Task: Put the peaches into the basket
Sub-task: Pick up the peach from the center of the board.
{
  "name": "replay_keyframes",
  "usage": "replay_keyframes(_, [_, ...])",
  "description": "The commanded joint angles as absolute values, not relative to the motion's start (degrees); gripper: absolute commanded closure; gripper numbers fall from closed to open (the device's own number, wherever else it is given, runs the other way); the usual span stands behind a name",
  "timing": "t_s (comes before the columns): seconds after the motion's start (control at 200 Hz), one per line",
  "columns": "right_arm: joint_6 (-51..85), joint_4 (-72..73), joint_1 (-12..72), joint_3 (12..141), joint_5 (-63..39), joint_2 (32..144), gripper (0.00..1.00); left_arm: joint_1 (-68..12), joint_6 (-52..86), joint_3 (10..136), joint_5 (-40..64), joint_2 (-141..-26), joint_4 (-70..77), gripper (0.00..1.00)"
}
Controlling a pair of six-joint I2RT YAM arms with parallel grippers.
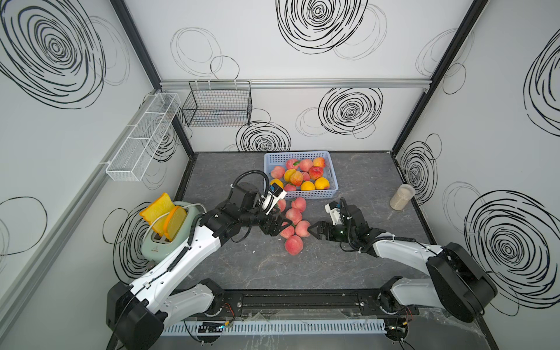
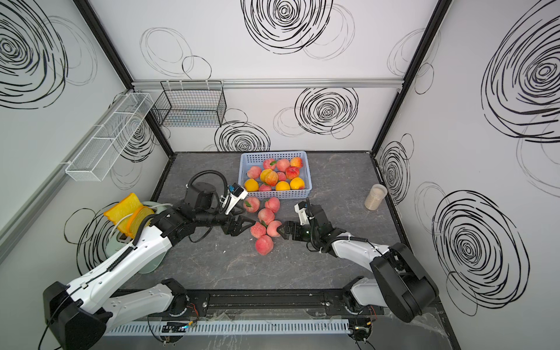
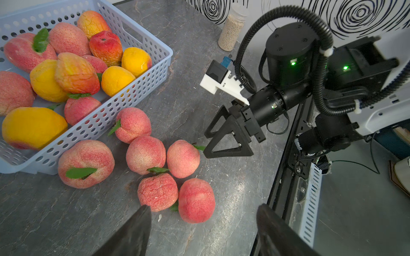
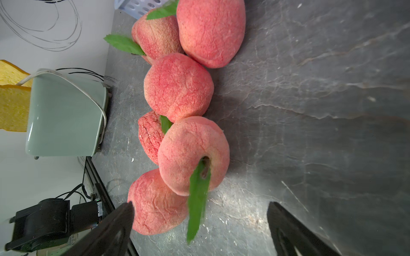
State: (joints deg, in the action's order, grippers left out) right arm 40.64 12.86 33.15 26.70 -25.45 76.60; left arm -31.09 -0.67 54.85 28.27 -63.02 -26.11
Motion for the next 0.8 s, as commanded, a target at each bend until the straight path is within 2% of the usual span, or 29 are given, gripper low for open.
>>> replay_keyframes(0.0, [42.4,15.4,33.4,28.6,-27.3,78.5,0.03,-31.2,-2.0,55.5,29.2,-63.0,-25.4,0.21])
replay_keyframes(0.51, [43.3,19.8,35.1,32.2,-28.1,87.3,0.00,-31.3,-1.9,55.3,28.8,-63.1,-25.3,0.20])
replay_keyframes(0.79, [44.1,21.6,35.5,33.0,-27.9,90.5,0.07,-31.3,-1.8,55.3,28.8,-62.9,-25.2,0.20])
